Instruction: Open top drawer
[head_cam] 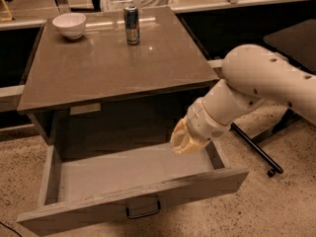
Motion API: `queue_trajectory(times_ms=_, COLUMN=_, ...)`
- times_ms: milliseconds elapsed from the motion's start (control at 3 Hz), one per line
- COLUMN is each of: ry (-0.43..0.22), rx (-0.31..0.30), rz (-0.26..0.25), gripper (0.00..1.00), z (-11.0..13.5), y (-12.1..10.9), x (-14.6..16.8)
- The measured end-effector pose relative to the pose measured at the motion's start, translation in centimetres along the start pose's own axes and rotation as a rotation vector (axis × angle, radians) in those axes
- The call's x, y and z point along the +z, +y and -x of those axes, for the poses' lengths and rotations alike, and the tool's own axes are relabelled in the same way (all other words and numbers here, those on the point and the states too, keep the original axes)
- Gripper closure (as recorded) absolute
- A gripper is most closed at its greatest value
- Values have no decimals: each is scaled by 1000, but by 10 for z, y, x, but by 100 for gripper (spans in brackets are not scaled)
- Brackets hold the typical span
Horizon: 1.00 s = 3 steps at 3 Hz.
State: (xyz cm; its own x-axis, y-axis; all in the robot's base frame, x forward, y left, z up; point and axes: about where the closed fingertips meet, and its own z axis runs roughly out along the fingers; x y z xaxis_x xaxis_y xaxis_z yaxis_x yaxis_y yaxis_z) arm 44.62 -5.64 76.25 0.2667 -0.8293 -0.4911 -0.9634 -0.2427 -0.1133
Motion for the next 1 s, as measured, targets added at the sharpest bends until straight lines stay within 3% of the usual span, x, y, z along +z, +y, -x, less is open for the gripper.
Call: queue_trajectory(times_ms=1000, ry=2, rx=1, rz=-8, gripper=11, z=0, y=-1, x=-1)
